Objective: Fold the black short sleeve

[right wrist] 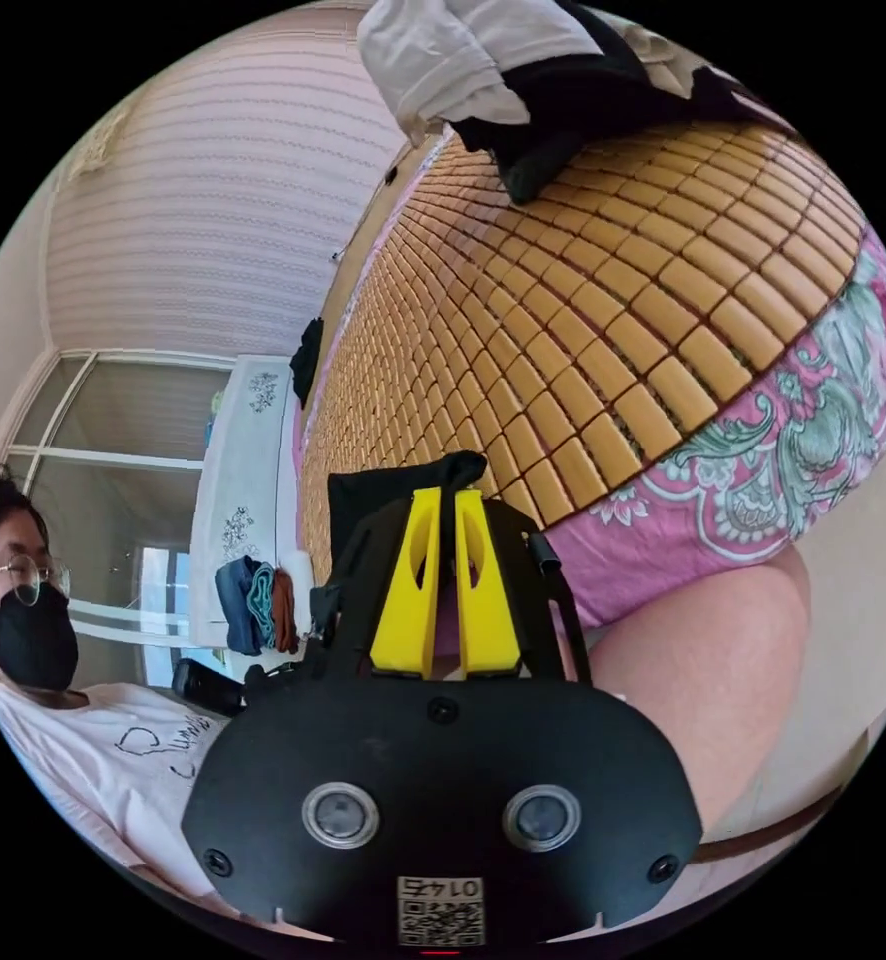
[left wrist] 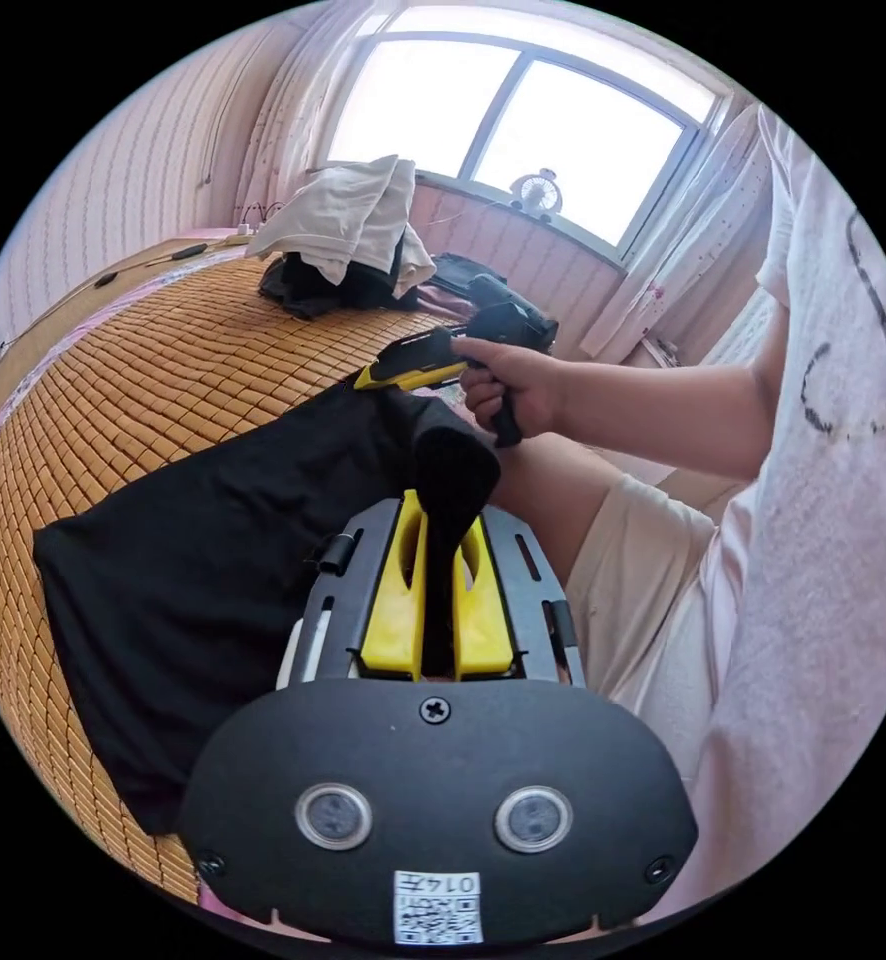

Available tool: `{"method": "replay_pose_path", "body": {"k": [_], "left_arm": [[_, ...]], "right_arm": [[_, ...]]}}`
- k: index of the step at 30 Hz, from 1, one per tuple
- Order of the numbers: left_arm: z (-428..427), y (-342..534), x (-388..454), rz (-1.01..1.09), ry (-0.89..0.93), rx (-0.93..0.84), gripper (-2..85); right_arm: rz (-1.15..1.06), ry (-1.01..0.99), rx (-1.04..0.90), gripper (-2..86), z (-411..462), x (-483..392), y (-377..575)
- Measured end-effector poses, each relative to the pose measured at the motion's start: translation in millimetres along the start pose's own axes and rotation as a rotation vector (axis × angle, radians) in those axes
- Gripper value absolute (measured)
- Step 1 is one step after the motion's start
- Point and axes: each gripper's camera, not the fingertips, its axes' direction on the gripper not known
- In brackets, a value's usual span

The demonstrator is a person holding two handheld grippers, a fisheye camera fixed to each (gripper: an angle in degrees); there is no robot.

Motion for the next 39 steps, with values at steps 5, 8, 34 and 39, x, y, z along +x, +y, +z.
{"method": "replay_pose_path", "body": {"k": [5,8,34,39], "left_arm": [[-15,-7,-20,-0.104,0.169,0.203,2.1],[-32,2,-34,-0.136,0.208,0.313,2.2],[-122,131,-115,-0.862,-0.197,0.053,6.2],[-122,106,-114,-0.675,-0.277,0.096,11.8]], "right_arm": [[-0.124,0.023,0.092,1.5,-48,-51,-5],[-0.27,0.039,0.063,1.4,-31,-101,-12],[-0.921,0.515,-0.525,15.2,348,-277,58],[-1.125,0.534,-0.548,9.6,366,-294,102]]}}
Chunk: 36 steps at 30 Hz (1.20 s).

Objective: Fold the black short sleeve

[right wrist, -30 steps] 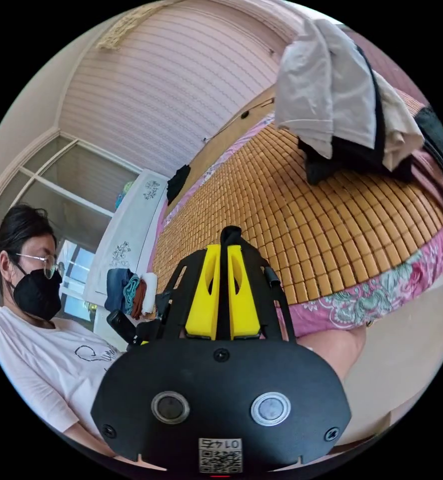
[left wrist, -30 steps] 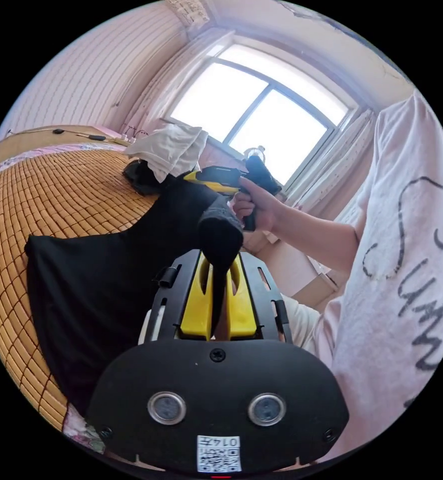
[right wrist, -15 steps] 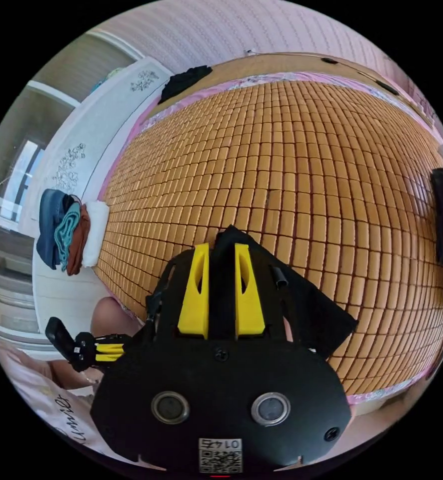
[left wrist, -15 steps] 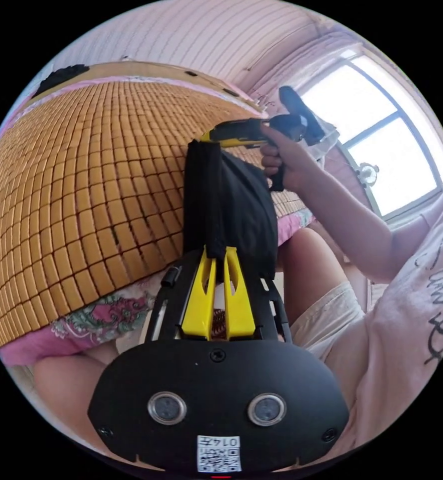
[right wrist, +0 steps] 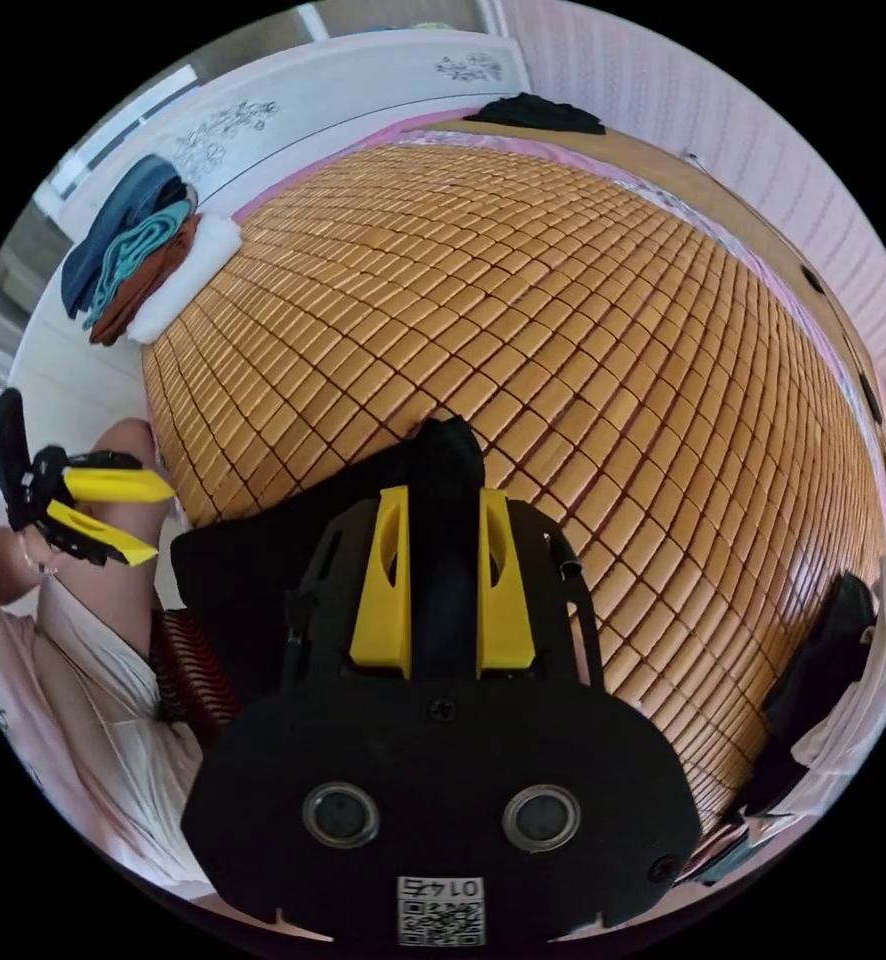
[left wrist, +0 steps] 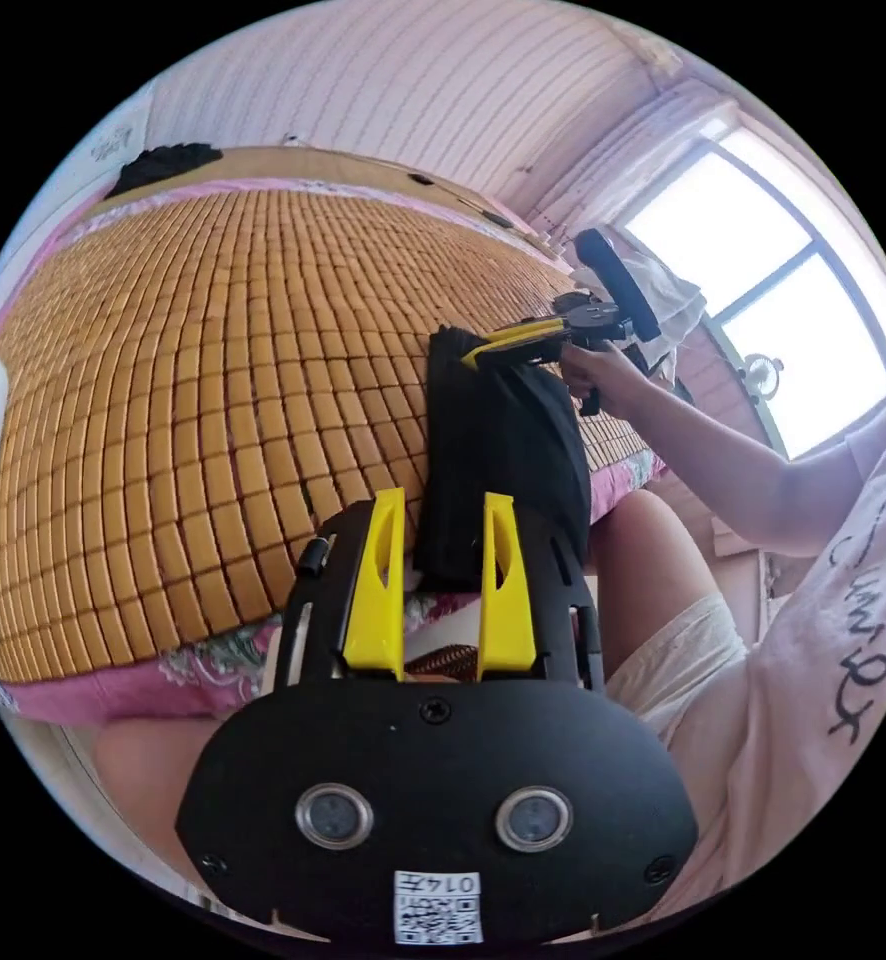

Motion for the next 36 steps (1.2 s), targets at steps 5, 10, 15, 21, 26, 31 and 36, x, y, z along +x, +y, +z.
{"method": "replay_pose_path", "body": {"k": [5,10,15,21,26,31,36], "left_arm": [[29,-13,21,0.151,-0.053,-0.052,16.9],[37,-1,35,0.197,-0.047,-0.083,16.4],[21,12,54,0.264,0.174,-0.114,4.3],[-50,44,107,0.371,0.128,0.034,0.9],[-134,85,134,0.332,-0.074,0.155,0.2],[-227,131,120,0.184,-0.224,0.305,0.5],[-340,157,83,-0.025,-0.551,0.545,4.1]], "right_arm": [[-0.058,-0.041,0.146,5.5,-44,-25,16],[-0.129,-0.18,0.351,4.9,-120,-55,67],[-0.088,-0.106,0.373,4.7,-164,-90,108],[0.02,-0.095,0.494,4.7,-218,-109,129],[-0.127,-0.118,0.603,4.6,-258,-158,83],[-0.406,-0.211,0.675,4.4,-298,-223,-7],[-0.484,-0.236,0.622,5.5,-337,-312,-176]]}}
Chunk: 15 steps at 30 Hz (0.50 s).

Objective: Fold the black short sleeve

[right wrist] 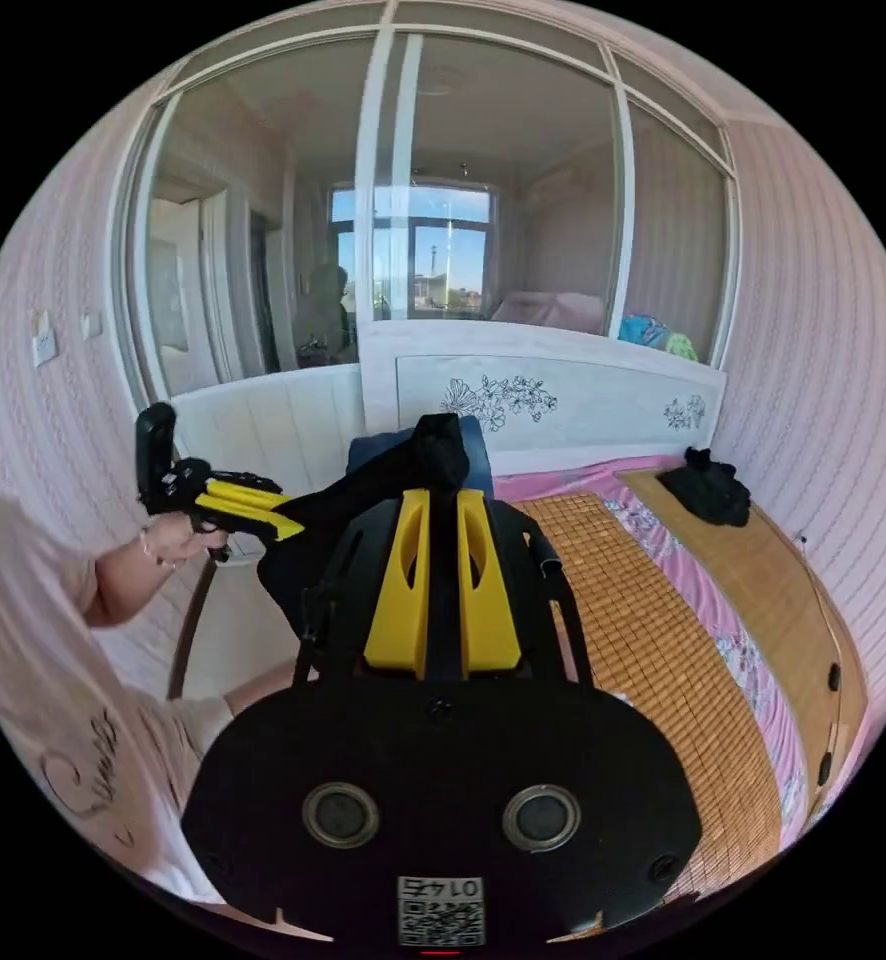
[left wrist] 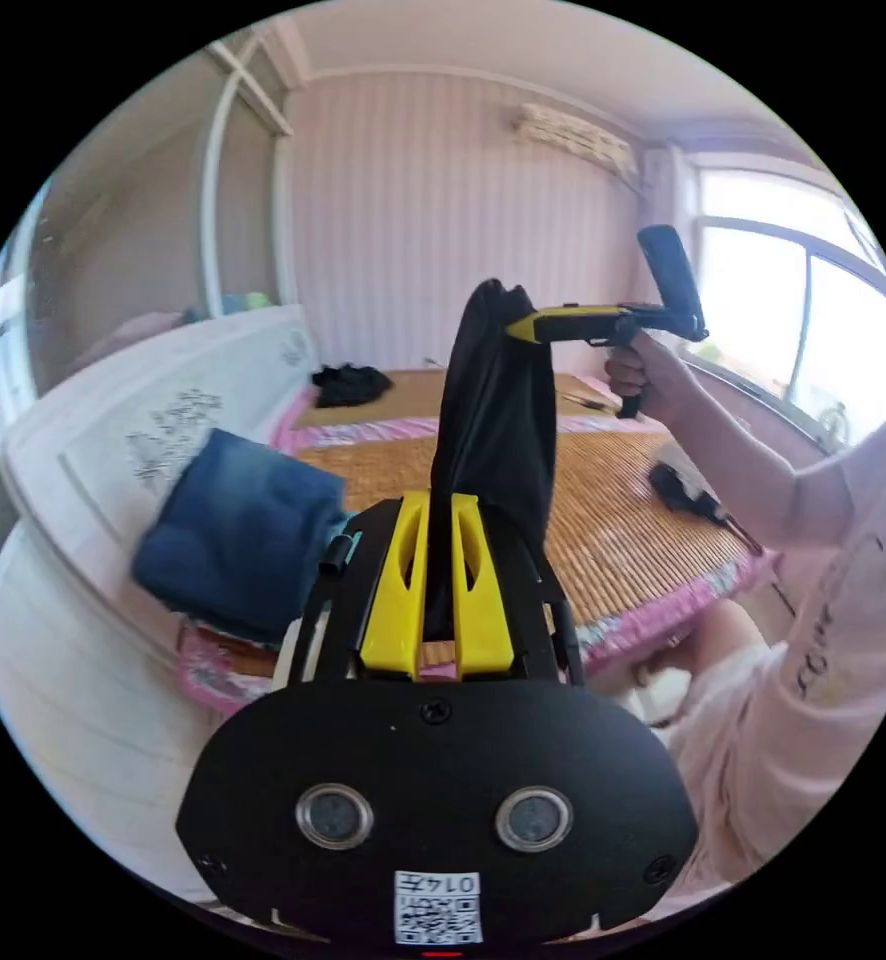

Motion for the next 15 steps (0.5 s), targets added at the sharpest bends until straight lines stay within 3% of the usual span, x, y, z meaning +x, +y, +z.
{"method": "replay_pose_path", "body": {"k": [2,6,11,15], "left_arm": [[-21,-9,-53,-0.156,-0.188,0.102,7.3],[-34,21,-97,-0.373,-0.296,0.108,9.6],[-15,107,-38,-0.34,-0.198,0.015,8.4],[17,145,41,-0.195,-0.014,-0.036,6.0]], "right_arm": [[0.13,0.007,-0.111,8.3,73,22,-65],[0.248,0.061,-0.35,10.1,144,36,-57],[0.129,0.062,-0.36,8.9,98,35,94],[0.325,0.119,-0.484,8.9,13,55,250]]}}
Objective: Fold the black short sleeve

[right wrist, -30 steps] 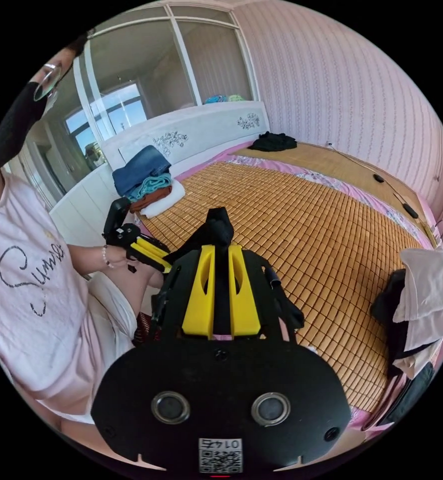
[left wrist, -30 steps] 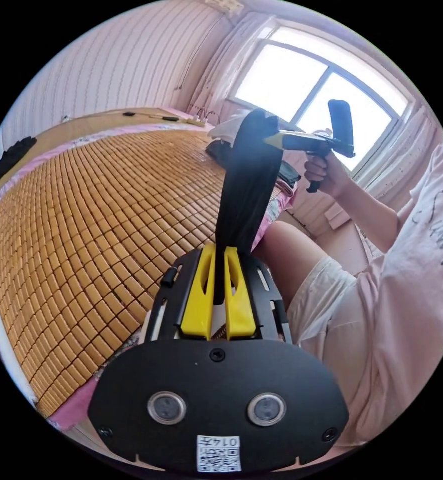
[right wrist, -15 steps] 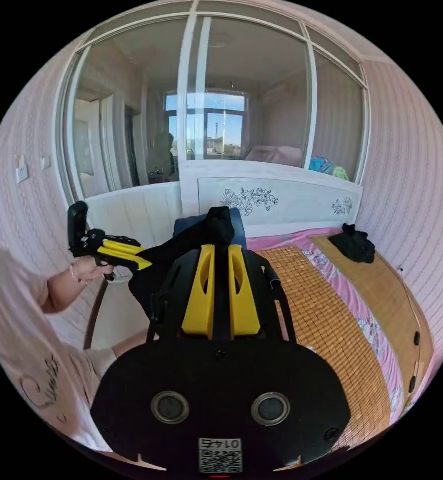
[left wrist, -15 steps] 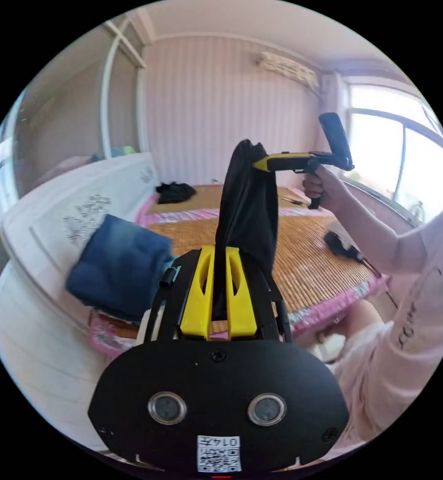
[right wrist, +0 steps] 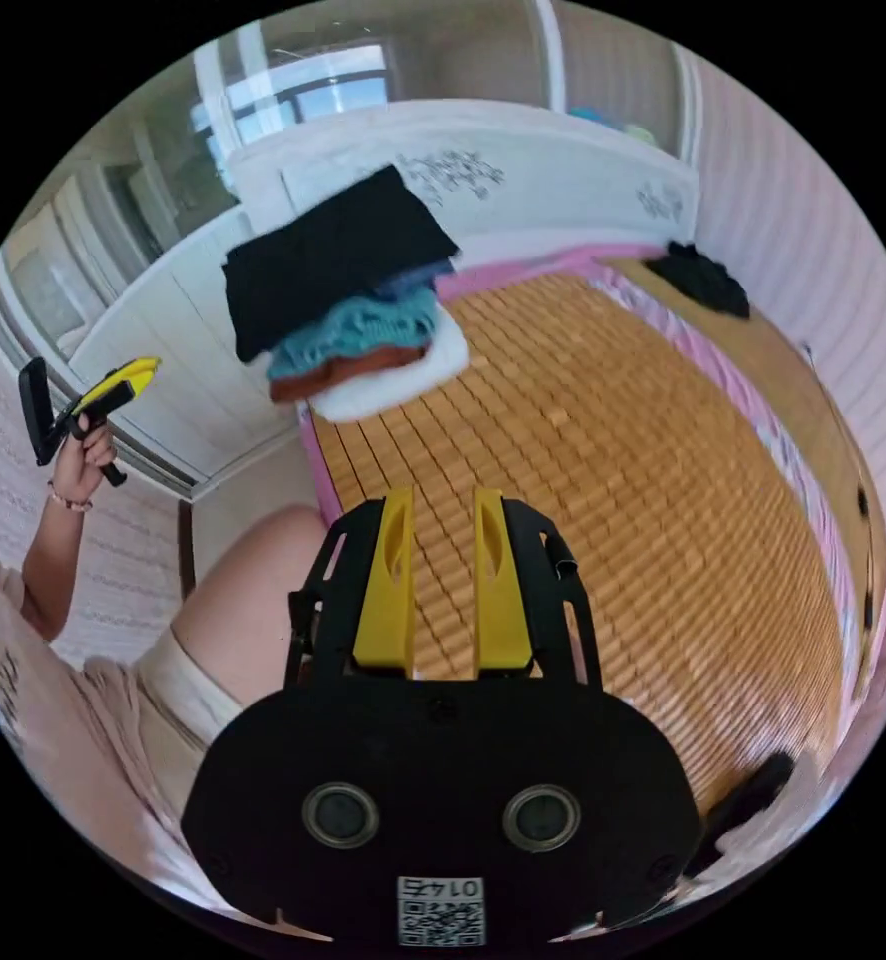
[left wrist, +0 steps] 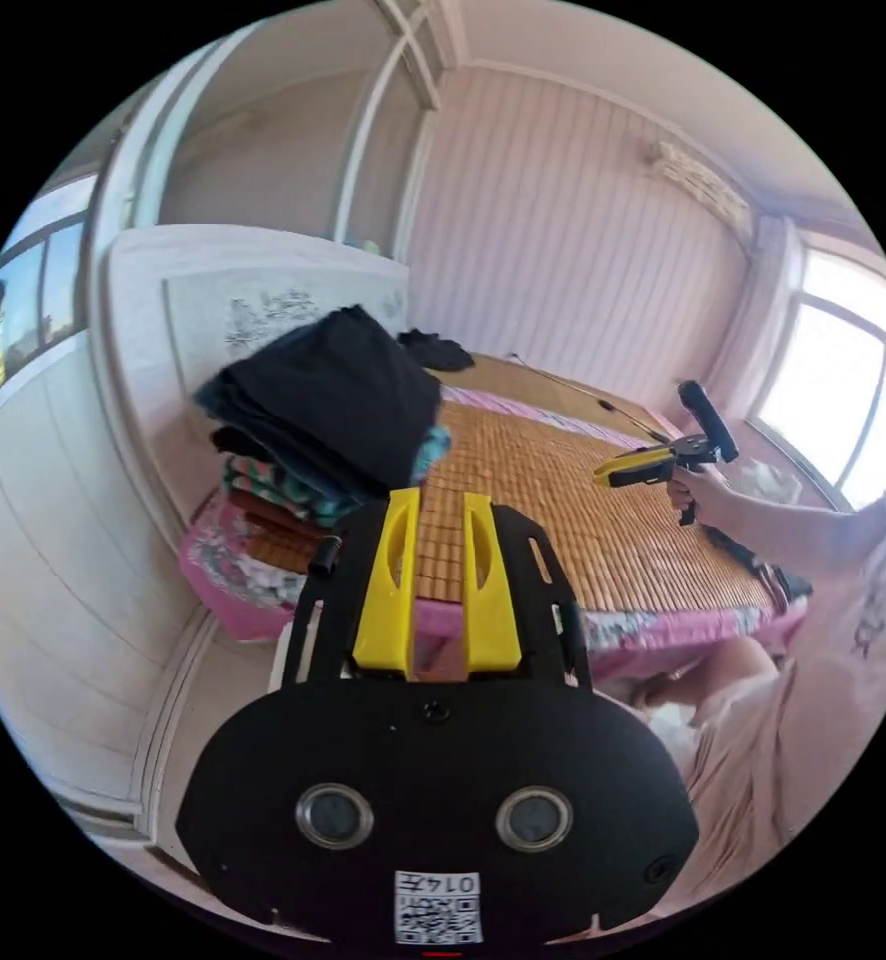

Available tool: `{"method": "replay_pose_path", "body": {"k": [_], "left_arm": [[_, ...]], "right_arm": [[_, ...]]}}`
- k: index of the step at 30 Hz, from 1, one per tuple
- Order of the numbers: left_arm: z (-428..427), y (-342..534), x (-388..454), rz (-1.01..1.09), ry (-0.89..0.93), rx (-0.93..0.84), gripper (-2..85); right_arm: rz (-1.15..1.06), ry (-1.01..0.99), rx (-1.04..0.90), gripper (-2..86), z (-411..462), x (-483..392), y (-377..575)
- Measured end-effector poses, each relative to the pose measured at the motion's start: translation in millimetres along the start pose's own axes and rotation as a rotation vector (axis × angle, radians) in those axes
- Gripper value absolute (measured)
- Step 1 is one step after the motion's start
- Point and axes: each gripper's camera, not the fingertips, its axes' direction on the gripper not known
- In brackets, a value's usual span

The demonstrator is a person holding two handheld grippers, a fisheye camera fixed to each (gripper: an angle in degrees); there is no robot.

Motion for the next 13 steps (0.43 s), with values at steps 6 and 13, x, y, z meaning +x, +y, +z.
{"method": "replay_pose_path", "body": {"k": [6,13], "left_arm": [[82,21,173,0.387,0.349,-0.155,3.4],[172,30,418,0.788,0.883,-0.268,6.5]], "right_arm": [[0.718,0.194,0.031,6.9,-98,95,301],[1.163,0.474,0.161,8.0,-191,106,541]]}}
